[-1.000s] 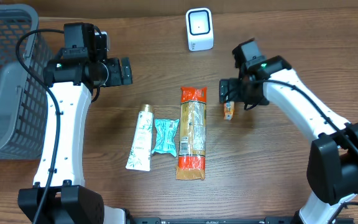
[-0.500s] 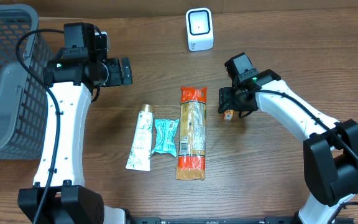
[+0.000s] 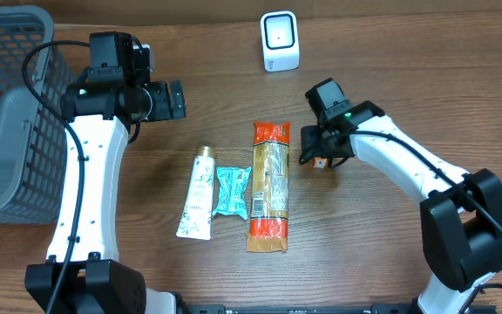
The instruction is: Scan the item barcode
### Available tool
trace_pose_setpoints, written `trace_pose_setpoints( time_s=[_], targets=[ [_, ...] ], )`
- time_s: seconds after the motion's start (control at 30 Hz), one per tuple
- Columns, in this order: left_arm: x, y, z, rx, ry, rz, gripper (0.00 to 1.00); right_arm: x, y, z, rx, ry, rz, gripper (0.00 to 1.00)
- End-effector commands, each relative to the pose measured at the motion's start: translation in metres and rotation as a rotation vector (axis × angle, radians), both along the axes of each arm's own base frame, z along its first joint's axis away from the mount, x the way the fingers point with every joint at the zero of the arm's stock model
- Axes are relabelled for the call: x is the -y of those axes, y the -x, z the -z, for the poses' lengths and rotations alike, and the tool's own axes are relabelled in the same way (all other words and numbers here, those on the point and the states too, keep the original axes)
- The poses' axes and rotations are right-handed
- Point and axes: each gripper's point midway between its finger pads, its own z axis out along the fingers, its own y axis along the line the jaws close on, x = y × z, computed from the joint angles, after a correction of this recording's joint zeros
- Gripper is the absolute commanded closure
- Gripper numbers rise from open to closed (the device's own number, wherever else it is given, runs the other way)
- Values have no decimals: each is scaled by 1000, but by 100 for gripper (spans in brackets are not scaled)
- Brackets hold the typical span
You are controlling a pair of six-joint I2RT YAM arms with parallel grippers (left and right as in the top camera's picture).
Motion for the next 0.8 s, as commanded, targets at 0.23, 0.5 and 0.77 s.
trace_pose_setpoints(
  time_s=[0.23,0.5,0.77],
  targets=[
    [0,-2,-6,20,1,-13,0,7,-6,-11,67,55,30,36],
    [0,-2,-6,20,1,-13,0,4,-5,-11,67,54,27,37],
    [0,-2,-6,20,1,-13,0,6,-7,-11,77,63,32,37]
  ],
)
